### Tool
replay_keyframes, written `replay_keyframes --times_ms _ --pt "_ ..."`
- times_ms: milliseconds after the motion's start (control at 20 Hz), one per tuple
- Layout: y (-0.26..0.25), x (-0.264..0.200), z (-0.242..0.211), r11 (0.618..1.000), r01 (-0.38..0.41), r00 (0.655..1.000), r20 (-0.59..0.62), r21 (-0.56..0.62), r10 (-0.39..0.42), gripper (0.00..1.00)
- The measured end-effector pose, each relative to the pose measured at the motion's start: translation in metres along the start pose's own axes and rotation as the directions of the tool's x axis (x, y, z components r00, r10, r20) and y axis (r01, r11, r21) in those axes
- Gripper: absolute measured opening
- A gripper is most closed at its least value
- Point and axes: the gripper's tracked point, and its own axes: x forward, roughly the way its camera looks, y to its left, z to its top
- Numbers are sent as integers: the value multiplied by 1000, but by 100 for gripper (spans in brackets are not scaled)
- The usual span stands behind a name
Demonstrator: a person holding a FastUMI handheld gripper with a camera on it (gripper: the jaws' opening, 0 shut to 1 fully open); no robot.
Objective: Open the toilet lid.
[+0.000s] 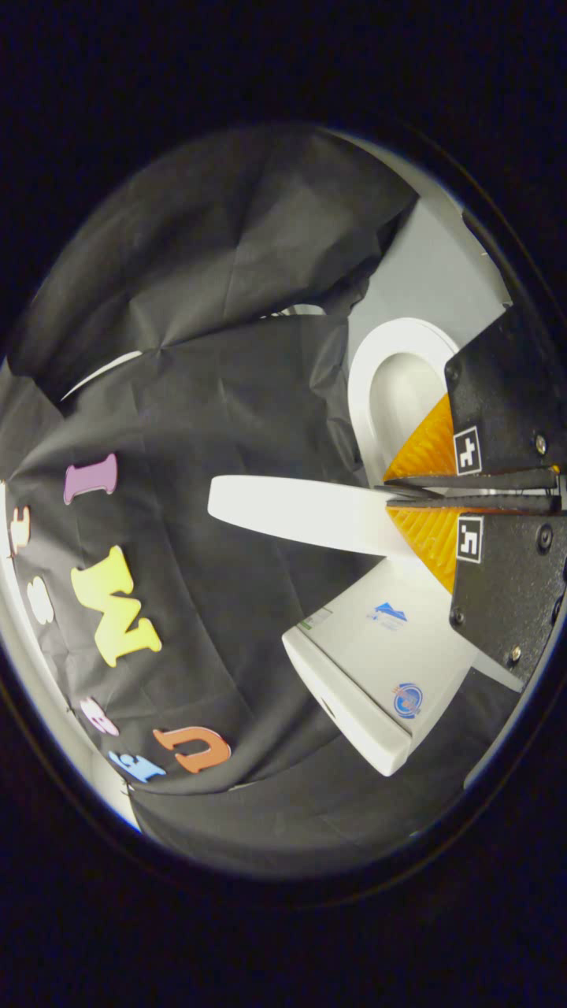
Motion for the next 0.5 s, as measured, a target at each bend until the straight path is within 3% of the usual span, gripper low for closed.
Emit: replay_keyframes --times_ms 500 --pt "51 -1 1 982 18 998 59 -186 -7 10"
